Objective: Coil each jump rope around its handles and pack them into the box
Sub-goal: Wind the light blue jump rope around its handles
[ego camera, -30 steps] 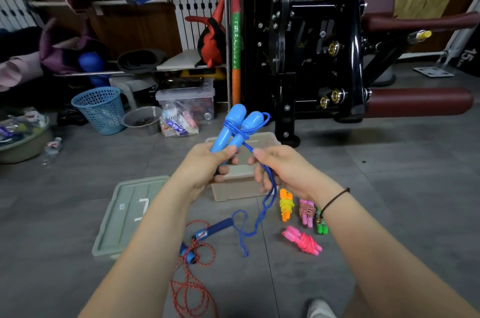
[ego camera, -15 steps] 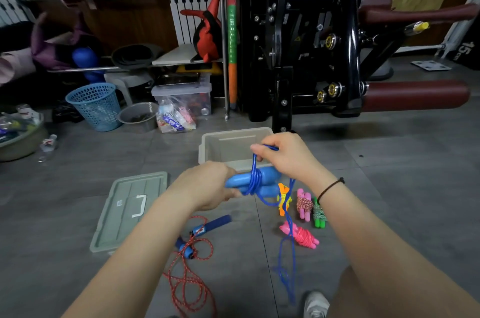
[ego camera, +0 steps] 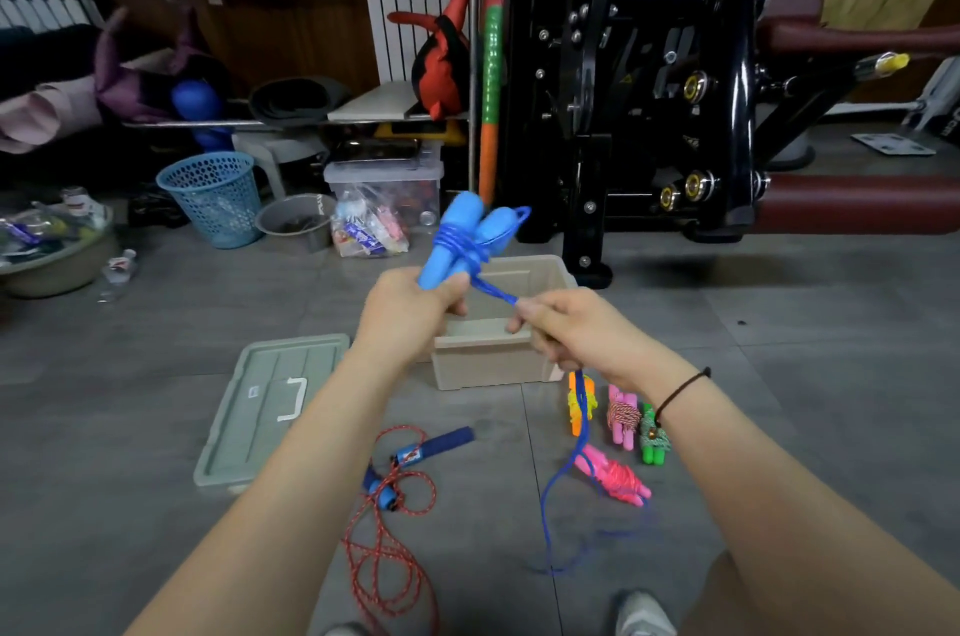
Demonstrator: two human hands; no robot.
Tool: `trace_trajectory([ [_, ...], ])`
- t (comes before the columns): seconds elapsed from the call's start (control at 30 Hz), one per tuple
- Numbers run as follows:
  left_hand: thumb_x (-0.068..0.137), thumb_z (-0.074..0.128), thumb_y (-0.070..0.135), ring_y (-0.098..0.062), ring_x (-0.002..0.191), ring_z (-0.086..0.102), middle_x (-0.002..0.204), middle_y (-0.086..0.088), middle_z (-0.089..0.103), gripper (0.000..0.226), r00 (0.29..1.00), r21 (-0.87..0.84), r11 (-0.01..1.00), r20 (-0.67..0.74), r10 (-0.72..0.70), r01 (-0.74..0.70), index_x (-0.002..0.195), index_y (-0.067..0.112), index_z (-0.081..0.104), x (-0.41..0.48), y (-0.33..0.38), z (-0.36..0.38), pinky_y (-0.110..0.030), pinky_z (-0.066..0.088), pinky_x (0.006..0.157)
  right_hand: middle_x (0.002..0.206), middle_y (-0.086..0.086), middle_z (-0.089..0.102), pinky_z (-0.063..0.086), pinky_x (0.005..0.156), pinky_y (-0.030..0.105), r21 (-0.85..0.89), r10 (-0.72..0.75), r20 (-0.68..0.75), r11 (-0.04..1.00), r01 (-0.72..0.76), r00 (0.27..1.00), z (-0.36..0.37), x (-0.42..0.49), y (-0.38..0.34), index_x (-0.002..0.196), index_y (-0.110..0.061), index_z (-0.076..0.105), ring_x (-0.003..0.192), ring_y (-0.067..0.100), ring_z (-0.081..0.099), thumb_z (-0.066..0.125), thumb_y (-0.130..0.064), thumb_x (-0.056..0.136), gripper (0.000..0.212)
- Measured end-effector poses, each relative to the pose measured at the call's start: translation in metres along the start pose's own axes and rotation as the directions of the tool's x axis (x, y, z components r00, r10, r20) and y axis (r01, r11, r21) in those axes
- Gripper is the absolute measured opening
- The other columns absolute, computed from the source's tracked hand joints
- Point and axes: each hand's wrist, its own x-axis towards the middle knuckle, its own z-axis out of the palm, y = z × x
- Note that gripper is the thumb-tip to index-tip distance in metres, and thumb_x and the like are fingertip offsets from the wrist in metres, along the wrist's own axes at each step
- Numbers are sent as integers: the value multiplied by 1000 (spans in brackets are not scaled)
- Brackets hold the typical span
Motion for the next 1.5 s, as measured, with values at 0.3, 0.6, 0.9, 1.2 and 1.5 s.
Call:
trace_trajectory([
  [0.3, 86, 63, 38, -29, 83, 60, 89, -8, 65, 17, 985, 769, 627, 173, -22, -122, 83, 23, 57, 15, -25, 7, -30, 42, 67, 35, -7, 42, 37, 49, 23, -196, -209, -187, 965, 172, 960, 3, -4, -20, 59, -21, 64, 38, 6, 37, 56, -29, 92, 36],
  [0.6, 87, 63, 38, -11, 79, 63, 80, 8, 71, 17, 734, 558, 648, 679, 2, -518, 83, 23, 63, -19, -7, 17, -35, 49, 79, 47, -2, 43, 32, 52, 26, -349, -193, -215, 931, 109, 957, -25, 2, 4, 52, -20, 61, 49, 9, 37, 64, -40, 86, 39],
  [0.9, 92, 59, 21, -12, 51, 38, 77, -9, 70, 23, 758, 82, 980, 646, 88, -183, 97, 15, 38, -36, -2, -14, -23, 33, 47, 52, -5, 53, 38, 56, 23, 131, -6, -42, 991, 11, 999, -27, 7, 16, 48, -18, 65, 54, 8, 45, 62, -5, 87, 42],
  [1.2, 65, 72, 44, -11, 47, 39, 58, -3, 52, 35, 795, 149, 982, 606, 0, -114, 84, 16, 61, -25, -5, -53, -16, 29, 41, 50, -8, 41, 21, 39, 16, -24, 72, 234, 997, -68, 970, -31, -8, 23, 78, -19, 72, 42, 2, 30, 59, -22, 91, 18],
  [1.5, 69, 80, 37, -13, 47, 39, 76, -7, 61, 43, 851, -444, 895, 485, 202, 41, 91, 6, 60, -18, -8, -61, -17, 32, 42, 52, 4, 40, 22, 45, 22, 52, 56, 22, 997, -57, 998, -4, 4, 20, 69, 1, 59, 45, 10, 26, 48, -14, 97, 33],
])
